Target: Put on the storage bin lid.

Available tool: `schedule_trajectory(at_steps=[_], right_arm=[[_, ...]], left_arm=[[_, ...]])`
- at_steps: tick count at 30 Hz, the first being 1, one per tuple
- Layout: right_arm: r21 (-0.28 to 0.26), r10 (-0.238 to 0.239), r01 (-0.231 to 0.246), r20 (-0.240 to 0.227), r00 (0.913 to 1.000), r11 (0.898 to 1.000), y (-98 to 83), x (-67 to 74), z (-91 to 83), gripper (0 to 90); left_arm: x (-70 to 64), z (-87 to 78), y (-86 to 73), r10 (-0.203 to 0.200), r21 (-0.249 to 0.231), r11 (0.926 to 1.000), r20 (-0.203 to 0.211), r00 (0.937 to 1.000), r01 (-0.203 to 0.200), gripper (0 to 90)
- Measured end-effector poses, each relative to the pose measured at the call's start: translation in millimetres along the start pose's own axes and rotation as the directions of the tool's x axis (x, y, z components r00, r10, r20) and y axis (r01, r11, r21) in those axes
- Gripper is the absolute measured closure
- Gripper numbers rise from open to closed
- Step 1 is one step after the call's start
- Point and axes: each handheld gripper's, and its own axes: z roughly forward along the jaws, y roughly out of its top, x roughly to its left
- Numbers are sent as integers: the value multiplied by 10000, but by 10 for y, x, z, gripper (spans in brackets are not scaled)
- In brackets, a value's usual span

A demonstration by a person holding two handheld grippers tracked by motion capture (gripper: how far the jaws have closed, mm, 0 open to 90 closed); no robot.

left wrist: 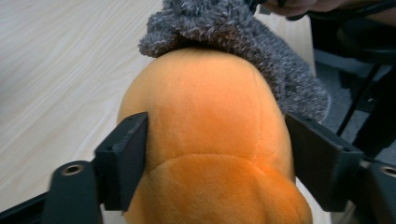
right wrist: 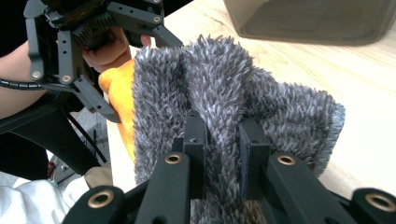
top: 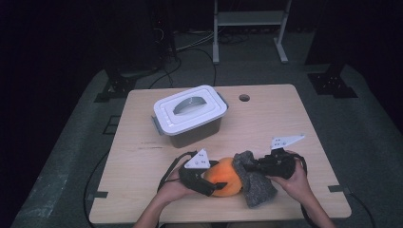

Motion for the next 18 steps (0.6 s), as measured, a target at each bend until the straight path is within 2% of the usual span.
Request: schedule_trajectory(at_steps=[3, 6, 8, 10, 12, 14, 15, 18], right_arm=[[-116, -183, 184, 132, 9997, 9998, 60, 61, -15, 760], [-558, -408, 395, -219, 9989, 9977, 145, 154, -24, 760], [-344, -620, 611, -261, 9977, 9975, 161, 193, 33, 759], [-65, -616, 613, -673, 9958, 9981, 122, 176, 100, 757], [-35, -582, 581, -788, 9952, 9983, 97, 157, 94, 756], [50, -615, 620, -705, 9956, 9981, 78, 139, 59, 755], [103, -565, 573, -660, 9962, 9983, 66, 129, 40, 756], [146, -500, 507, -485, 9976, 9986, 84, 140, 1, 757]], left_arm=[[-4, 6, 2, -116, 51, 9999, -125, 9999, 117, 286], [-8, 16, 6, -107, 5, 9999, -54, 9999, 107, 272], [-3, 13, 20, -49, 94, 9999, -4, 10000, 49, 221], [3, 10, 38, -143, 81, 9999, 47, 9999, 142, 140], [9, 9, 45, -198, 66, 9998, 22, 9998, 198, 96], [24, 18, 37, -413, 117, 9991, 191, 9990, 411, 102], [22, 21, 28, -455, 84, 9989, 288, 9986, 452, 168], [-9, 34, 25, -276, 119, 9996, 148, 9995, 274, 231]])
